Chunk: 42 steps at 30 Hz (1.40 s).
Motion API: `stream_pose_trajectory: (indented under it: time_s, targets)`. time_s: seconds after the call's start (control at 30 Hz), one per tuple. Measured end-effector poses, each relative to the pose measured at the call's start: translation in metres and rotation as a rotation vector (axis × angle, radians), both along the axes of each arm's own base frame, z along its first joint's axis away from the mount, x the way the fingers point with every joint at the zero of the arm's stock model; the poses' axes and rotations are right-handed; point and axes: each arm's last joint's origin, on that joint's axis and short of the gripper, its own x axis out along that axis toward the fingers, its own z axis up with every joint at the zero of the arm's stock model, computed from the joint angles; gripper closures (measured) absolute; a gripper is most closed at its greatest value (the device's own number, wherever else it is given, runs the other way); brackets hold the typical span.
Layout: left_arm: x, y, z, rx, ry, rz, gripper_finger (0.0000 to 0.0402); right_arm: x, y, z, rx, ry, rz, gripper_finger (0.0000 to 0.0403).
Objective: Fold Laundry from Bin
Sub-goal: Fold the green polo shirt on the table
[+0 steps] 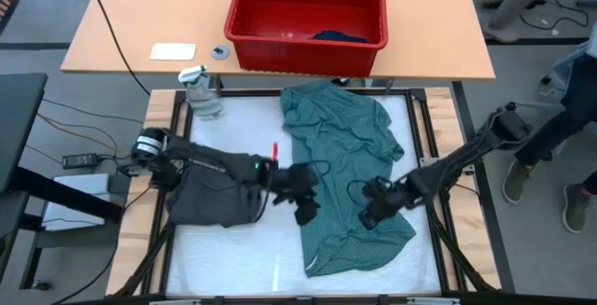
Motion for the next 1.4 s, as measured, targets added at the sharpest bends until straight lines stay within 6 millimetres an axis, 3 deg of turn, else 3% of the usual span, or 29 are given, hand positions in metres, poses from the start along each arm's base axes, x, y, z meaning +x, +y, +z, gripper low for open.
stream_pose_trajectory:
  time_s: [0.13, 0.3, 0.57, 0.77, 0.97, 1.07, 1.27, 1.4]
  targets:
    - [-0.003, -0.029, -0.028, 0.072, -0.073, -0.042, 0.0194, 0.007, 0.029, -0.003, 0.012, 0.052, 0.014, 0.0403]
    - [-0.002, -0.062, -0.056, 0.042, -0.115, -0.097, 0.0194, 0.011, 0.062, 0.001, 0.020, 0.165, 0.043, 0.0403]
    - [0.001, -0.103, -0.078, -0.006, -0.201, -0.168, 0.0204, -0.002, 0.078, 0.005, -0.045, 0.298, 0.064, 0.0403]
    - [-0.001, -0.119, -0.094, -0.026, -0.121, -0.202, 0.0241, -0.014, 0.090, 0.000, -0.082, 0.299, -0.005, 0.0403]
    - [-0.003, -0.116, -0.103, -0.043, -0.021, -0.156, 0.0273, -0.018, 0.113, -0.034, -0.087, 0.408, 0.021, 0.0403]
    - [-0.006, -0.118, -0.105, -0.077, 0.026, -0.209, 0.0298, -0.015, 0.128, -0.040, 0.011, 0.425, 0.062, 0.0403]
    - [-0.015, -0.133, -0.104, -0.198, 0.082, -0.283, 0.0385, -0.012, 0.164, -0.009, 0.122, 0.343, 0.144, 0.0403]
    - [-0.017, -0.145, -0.097, -0.229, 0.072, -0.321, 0.0394, -0.013, 0.171, 0.013, 0.148, 0.294, 0.206, 0.0403]
